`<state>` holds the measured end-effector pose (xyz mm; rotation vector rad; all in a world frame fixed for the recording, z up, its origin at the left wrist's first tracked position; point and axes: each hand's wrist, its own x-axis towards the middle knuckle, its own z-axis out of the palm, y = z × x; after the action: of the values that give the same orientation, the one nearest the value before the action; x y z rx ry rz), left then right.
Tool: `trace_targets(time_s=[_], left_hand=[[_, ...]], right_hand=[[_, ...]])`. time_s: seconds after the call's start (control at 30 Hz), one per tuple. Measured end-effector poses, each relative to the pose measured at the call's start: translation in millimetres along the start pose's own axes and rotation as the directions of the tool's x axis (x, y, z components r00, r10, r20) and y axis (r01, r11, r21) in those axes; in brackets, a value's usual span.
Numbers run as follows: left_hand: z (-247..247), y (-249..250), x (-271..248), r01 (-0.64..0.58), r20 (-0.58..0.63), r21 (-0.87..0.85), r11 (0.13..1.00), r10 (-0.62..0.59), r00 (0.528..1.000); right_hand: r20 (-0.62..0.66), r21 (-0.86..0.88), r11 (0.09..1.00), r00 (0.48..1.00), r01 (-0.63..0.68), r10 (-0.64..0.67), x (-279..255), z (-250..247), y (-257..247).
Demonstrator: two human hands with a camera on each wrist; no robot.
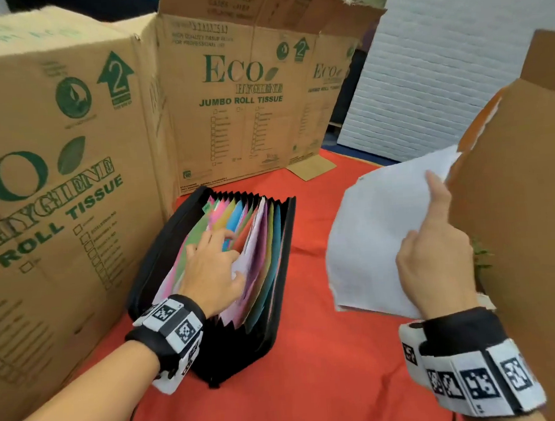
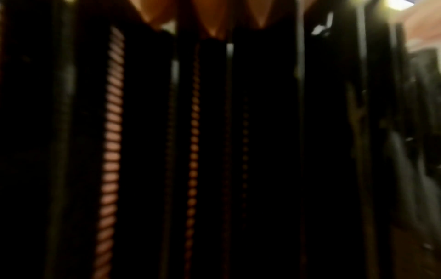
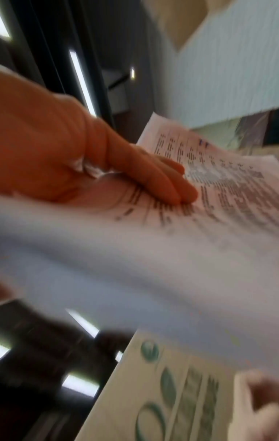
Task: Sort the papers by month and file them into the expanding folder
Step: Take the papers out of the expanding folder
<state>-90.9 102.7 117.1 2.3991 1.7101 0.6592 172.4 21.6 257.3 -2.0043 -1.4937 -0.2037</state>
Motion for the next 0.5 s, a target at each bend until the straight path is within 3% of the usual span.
trace_targets(time_s=[0.13, 0.27, 0.33, 0.37, 0.4, 0.43, 0.47, 0.5], left_hand=[[3.0, 0.2, -2.1, 0.021, -0.096, -0.335, 0.942, -0.056, 0.994], [3.8, 5.7, -8.7, 0.073, -0.05, -0.407, 0.911, -0.102, 0.994], [1.7, 7.4, -10.7, 0.065, -0.042, -0.417, 0.907, -0.091, 0.995], [-0.3, 8.8, -11.4, 0.054, -0.036, -0.418, 0.907, -0.076, 0.996], [-1.2, 9.9, -11.6, 0.04, -0.035, -0.412, 0.91, -0.06, 0.998], [-2.0, 10.4, -11.8, 0.038, -0.025, -0.402, 0.915, -0.052, 0.998], [0.4, 8.5, -11.8, 0.031, -0.014, -0.397, 0.917, -0.04, 0.999], [1.9, 6.7, -12.3, 0.035, 0.007, -0.397, 0.917, -0.035, 0.999]], right_hand=[[-0.031, -0.112, 0.957, 0.962, 0.266, -0.271, 0.9, 24.4, -33.2], [0.216, -0.204, 0.944, 0.952, 0.26, -0.216, 1.5, 42.7, -51.7], [0.295, -0.032, 0.994, 0.951, 0.101, -0.087, 9.5, 56.6, -35.7], [0.354, 0.157, 0.981, 0.934, -0.113, 0.051, 14.5, 62.4, -23.4], [0.433, 0.36, 0.851, 0.877, -0.382, 0.21, 17.5, 66.5, -10.6], [0.528, 0.485, 0.664, 0.796, -0.569, 0.296, 17.8, 69.9, 5.9], [0.582, 0.544, 0.544, 0.755, -0.638, 0.303, 14.4, 72.3, 23.1], [0.607, 0.549, 0.558, 0.756, -0.623, 0.246, 8.4, 72.8, 38.0]])
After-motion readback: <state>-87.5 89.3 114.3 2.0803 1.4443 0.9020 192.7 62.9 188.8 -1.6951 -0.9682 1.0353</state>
